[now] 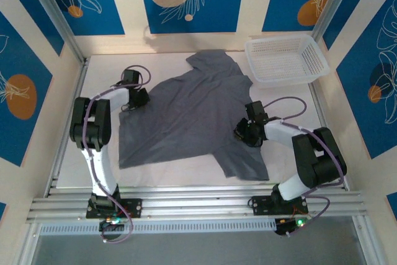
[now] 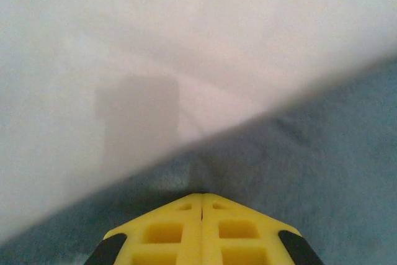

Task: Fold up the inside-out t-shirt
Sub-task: Rotate the T-shirt at the center of the table.

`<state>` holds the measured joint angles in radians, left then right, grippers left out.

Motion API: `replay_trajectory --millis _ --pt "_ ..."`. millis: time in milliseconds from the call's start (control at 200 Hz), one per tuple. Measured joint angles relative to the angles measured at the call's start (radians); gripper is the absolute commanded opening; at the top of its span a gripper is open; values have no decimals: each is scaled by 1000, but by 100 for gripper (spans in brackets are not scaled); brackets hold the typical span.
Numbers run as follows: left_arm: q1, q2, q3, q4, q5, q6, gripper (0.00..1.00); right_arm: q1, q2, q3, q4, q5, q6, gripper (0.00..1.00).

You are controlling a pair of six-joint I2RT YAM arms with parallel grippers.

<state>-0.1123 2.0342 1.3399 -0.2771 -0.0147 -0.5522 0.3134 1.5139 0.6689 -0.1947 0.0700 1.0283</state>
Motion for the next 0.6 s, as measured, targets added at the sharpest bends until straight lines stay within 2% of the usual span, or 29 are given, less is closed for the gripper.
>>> replay_trajectory --millis 120,225,325,385,430,600 --pt "8 67 96 3 -26 0 0 93 -46 -46 19 43 97 11" --pt "21 90 133 8 -29 5 0 188 -80 -69 10 55 158 18" --pt "31 46 79 39 -10 14 27 232 -154 -69 -55 64 168 28" --pt "34 -40 -9 59 30 16 43 224 -238 -69 -93 85 147 32" --pt "34 -127 -79 66 52 5 50 209 -312 -66 -120 100 122 32" --pt "33 -571 -295 87 103 8 53 94 -526 -82 -207 133 65 36"
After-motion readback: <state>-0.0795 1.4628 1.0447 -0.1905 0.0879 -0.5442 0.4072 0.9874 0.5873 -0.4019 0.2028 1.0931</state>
